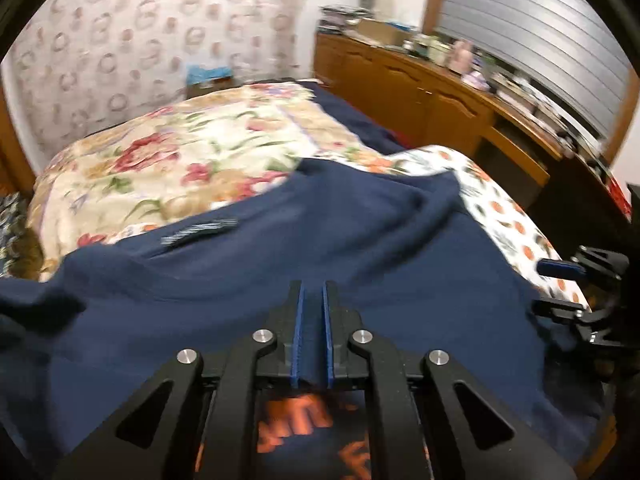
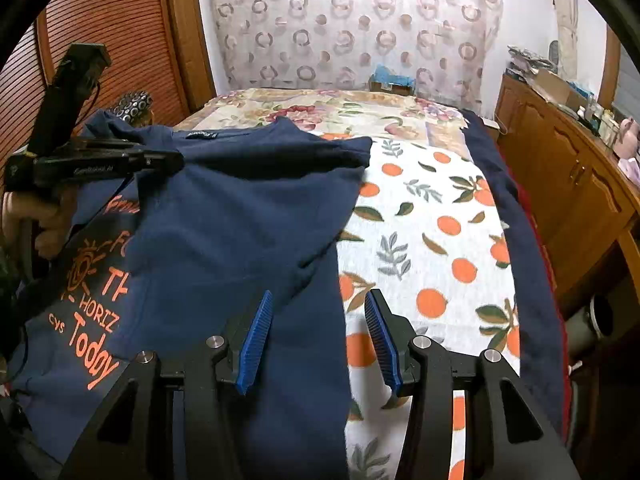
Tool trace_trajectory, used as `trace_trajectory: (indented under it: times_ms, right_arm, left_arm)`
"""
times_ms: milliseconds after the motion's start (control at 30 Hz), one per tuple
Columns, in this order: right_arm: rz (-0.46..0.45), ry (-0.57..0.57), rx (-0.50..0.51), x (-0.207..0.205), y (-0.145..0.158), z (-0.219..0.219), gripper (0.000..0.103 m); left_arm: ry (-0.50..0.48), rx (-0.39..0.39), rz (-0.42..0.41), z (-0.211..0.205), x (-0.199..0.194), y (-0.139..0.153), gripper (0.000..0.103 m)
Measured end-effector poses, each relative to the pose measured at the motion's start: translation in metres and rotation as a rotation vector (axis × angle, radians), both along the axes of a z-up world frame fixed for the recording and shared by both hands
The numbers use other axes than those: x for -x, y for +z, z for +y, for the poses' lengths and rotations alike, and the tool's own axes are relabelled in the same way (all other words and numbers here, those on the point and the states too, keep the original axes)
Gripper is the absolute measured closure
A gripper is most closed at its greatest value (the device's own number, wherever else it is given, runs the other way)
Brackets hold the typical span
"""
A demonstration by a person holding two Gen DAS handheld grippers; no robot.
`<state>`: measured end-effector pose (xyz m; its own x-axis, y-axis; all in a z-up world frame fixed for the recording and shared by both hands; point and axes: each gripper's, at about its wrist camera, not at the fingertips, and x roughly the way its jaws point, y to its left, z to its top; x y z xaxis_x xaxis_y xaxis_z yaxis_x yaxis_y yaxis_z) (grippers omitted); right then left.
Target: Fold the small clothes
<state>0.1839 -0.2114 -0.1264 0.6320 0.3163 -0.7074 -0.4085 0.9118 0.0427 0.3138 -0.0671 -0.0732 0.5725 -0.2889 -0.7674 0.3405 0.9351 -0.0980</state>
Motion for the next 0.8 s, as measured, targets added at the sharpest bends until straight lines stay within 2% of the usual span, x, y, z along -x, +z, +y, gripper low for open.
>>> trace_trajectory:
  times_ms: [67,100,167,233,267,333,367,433,467,633,700,800]
  right_arm:
    - [-0.005,0.007,-0.005,-0.007,0.011,-0.016,0.052]
    - [-0.007,0.010,-0.007,-0.008,0.017,-0.033,0.047]
    - [-0.008,0.017,-0.010,-0.025,0.017,-0.031,0.045]
    - [-0.002,0.035,-0.022,-0.042,0.018,-0.027,0.044]
    - [0.010,0.034,-0.031,-0.053,0.017,-0.027,0.044]
    - [0.032,0.039,-0.050,-0.075,0.013,-0.024,0.045]
    - [0.043,0.040,-0.056,-0.085,0.010,-0.023,0.045]
    - [0.071,0.040,-0.068,-0.105,0.005,-0.021,0.044]
    - [0.084,0.041,-0.072,-0.112,0.003,-0.019,0.045]
    - [0.106,0.062,-0.097,-0.146,-0.001,-0.010,0.045]
    - [0.081,0.068,-0.098,-0.158,0.003,-0.006,0.045]
    - [-0.021,0.064,-0.120,-0.170,0.015,-0.006,0.045]
  left_arm:
    - [0.027,-0.011,-0.014,0.013,0.001,0.003,0.093]
    - [0.037,-0.019,-0.024,0.019,0.002,0.006,0.093]
    - [0.056,-0.028,-0.033,0.028,0.004,0.009,0.093]
    - [0.065,-0.025,-0.047,0.035,0.009,0.014,0.089]
    - [0.071,-0.032,-0.060,0.041,0.013,0.018,0.083]
    - [0.084,-0.040,-0.085,0.049,0.019,0.024,0.061]
    - [0.087,-0.039,-0.093,0.054,0.021,0.027,0.056]
    - [0.098,-0.038,-0.094,0.067,0.024,0.033,0.030]
    - [0.105,-0.035,-0.092,0.074,0.025,0.034,0.025]
    - [0.183,-0.060,-0.100,0.114,0.037,0.040,0.024]
    - [0.215,-0.075,-0.102,0.128,0.041,0.041,0.024]
    - [0.257,-0.101,-0.101,0.146,0.048,0.043,0.024]
